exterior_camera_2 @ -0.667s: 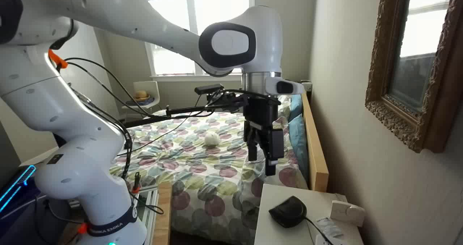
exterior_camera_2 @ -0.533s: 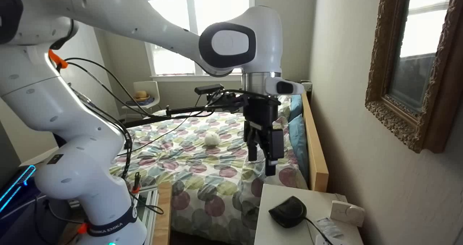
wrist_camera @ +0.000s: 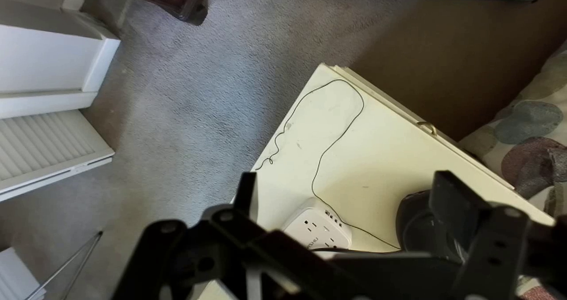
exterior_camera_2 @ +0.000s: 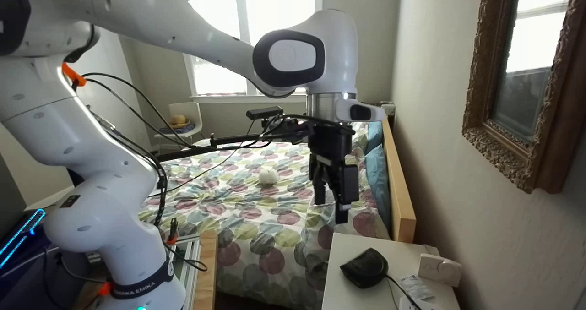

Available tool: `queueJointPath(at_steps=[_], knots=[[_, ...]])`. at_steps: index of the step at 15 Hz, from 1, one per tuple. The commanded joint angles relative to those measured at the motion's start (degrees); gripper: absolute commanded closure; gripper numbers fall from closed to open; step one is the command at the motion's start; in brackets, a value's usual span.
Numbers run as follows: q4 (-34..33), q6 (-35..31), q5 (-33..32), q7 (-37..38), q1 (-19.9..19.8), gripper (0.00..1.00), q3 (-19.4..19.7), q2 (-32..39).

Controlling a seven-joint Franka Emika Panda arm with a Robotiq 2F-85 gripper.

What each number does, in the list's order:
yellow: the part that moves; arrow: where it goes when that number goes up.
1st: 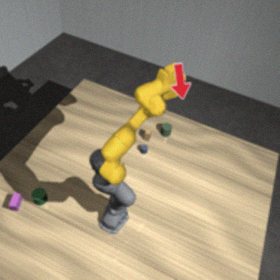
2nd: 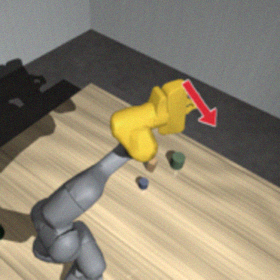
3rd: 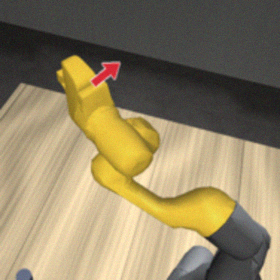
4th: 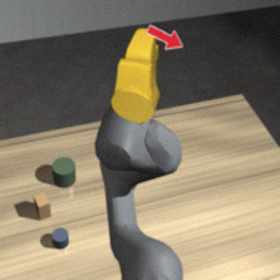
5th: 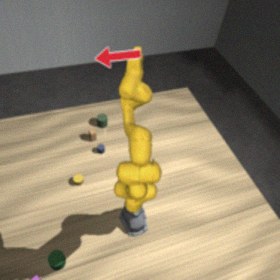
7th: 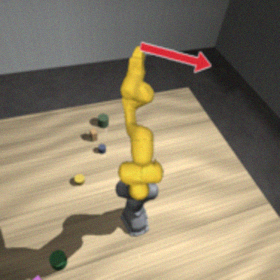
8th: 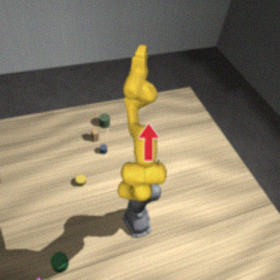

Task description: Move the cable to the left

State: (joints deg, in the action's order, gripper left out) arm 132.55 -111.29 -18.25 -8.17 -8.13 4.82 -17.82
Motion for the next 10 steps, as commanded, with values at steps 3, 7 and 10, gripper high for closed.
queueJointPath(at_steps=[3, 7, 10], knots=[[-1.59, -8.86, 3.14, -4.46, 1.17, 0.00, 2.72, 7.87], [-2.66, -13.79, 6.21, -10.26, -0.57, 0.00, 6.25, 15.19], [-4.68, -12.87, 12.57, -10.09, -2.56, 0.00, 8.26, 20.68]])
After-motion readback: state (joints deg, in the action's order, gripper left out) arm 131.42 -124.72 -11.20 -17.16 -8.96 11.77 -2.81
